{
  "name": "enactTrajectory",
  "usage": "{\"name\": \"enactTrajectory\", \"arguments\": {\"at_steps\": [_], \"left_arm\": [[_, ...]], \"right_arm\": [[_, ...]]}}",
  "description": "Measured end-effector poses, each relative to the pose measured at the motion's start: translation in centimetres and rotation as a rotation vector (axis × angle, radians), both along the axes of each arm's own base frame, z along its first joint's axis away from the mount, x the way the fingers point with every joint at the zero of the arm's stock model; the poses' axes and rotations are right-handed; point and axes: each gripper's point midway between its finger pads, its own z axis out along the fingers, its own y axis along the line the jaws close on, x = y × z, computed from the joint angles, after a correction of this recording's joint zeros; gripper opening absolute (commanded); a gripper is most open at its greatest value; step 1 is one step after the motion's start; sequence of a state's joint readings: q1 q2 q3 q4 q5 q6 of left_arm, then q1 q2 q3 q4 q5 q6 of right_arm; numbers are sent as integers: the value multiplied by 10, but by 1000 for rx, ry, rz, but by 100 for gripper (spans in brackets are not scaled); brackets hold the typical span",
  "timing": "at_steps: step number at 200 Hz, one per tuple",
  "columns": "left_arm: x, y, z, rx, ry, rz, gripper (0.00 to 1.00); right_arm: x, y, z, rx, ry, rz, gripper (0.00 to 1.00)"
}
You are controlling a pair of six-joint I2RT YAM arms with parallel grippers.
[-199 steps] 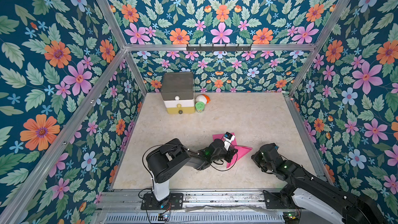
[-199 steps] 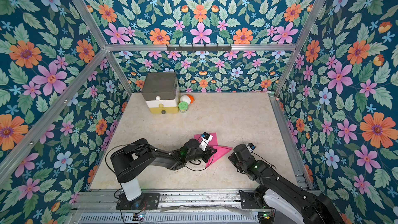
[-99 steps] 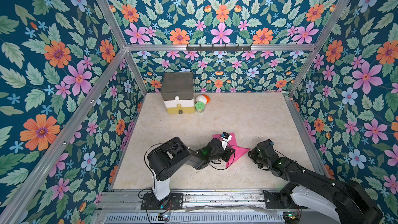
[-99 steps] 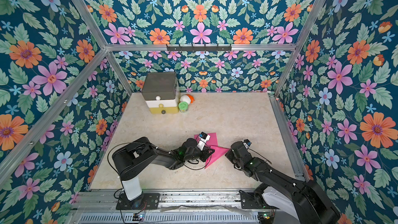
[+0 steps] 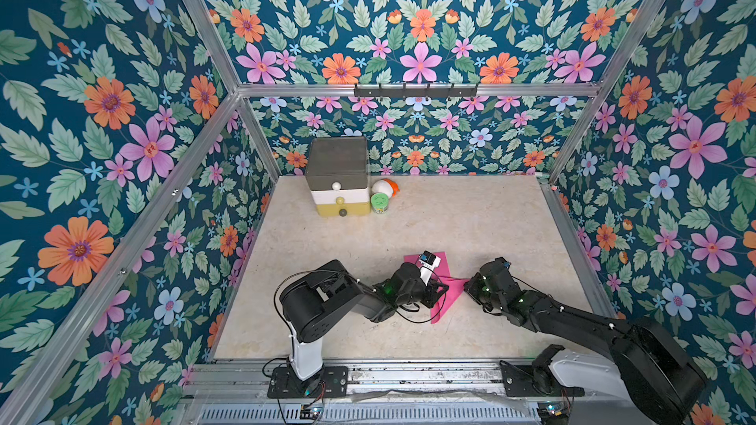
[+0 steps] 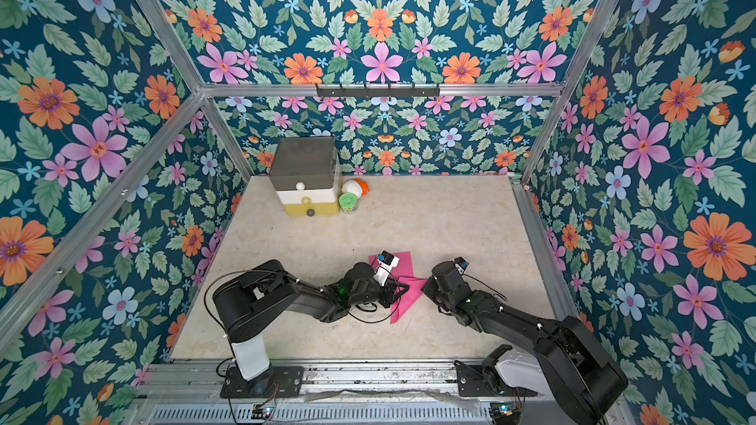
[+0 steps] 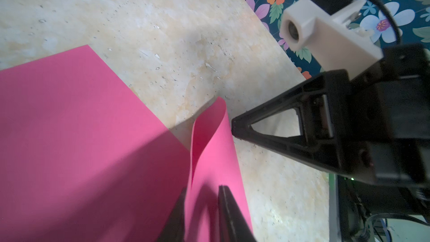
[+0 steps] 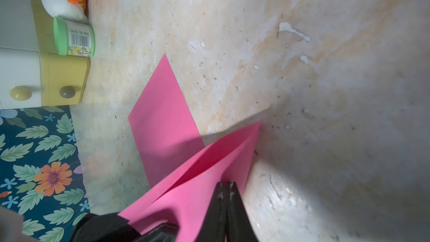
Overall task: Fold the square paper diagonally
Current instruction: Fold the paper at the center of the board.
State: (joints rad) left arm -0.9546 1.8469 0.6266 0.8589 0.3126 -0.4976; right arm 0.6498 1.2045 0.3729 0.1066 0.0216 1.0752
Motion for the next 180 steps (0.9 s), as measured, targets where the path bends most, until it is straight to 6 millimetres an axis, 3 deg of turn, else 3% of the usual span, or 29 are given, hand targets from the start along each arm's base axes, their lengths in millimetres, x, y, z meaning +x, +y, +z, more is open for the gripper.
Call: {"name": "enactTrajectory", "arguments": {"at_steps": [20, 59, 82, 124, 161, 180], "left_arm": [[0, 0, 0, -1, 0, -2, 25], [0, 0, 0, -1, -3, -4, 14], [1, -2, 2, -4, -6, -5, 14], [1, -3, 6, -10, -13, -6, 22], [2, -5, 8, -18, -15, -13, 26], [1, -7, 10, -23, -14, -21, 28]], "right_arm": [[-1, 1, -2, -2, 7, 7, 8], [-1, 2, -1, 2, 7, 13, 7], [-1, 2, 3, 9, -4, 12, 8], [-3, -5, 15, 9, -34, -6, 37], [-6, -7, 14, 5, -23, -6, 43], [-8, -2, 13, 7, -7, 5, 53]]}}
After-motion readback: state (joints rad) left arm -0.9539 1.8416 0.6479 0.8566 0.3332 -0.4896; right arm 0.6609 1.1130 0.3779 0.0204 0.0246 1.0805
